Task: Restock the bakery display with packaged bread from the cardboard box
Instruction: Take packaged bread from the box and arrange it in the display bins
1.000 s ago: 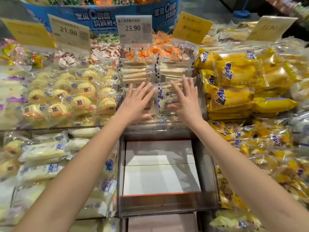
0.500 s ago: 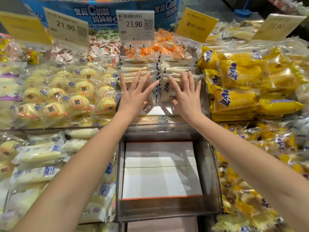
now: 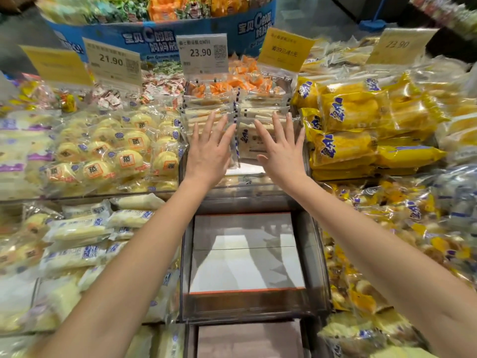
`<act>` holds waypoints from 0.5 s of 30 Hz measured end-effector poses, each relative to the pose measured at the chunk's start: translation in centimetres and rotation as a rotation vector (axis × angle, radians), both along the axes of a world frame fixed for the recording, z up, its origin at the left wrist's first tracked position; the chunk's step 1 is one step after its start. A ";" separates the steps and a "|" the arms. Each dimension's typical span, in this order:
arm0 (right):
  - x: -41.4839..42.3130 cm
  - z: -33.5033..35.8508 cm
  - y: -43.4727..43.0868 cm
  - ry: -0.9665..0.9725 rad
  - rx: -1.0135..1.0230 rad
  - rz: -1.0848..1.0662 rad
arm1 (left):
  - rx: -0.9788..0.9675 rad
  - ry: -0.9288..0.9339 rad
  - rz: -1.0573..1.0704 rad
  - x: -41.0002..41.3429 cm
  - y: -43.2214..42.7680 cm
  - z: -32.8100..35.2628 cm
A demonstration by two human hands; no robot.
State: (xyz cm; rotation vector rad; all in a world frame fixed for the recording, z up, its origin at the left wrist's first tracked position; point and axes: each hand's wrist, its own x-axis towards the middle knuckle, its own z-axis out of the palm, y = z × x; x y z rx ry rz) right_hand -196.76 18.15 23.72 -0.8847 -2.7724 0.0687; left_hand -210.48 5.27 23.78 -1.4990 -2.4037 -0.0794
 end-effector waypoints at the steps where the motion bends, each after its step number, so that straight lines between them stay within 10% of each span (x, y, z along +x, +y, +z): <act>1: 1.1 0.9 -0.4 0.020 -0.033 0.005 | 0.006 -0.046 -0.021 0.8 -0.4 0.9; 15: 25.7 4.3 -9.6 0.645 -0.782 -0.161 | 0.344 -0.501 0.001 23.5 -10.6 6.2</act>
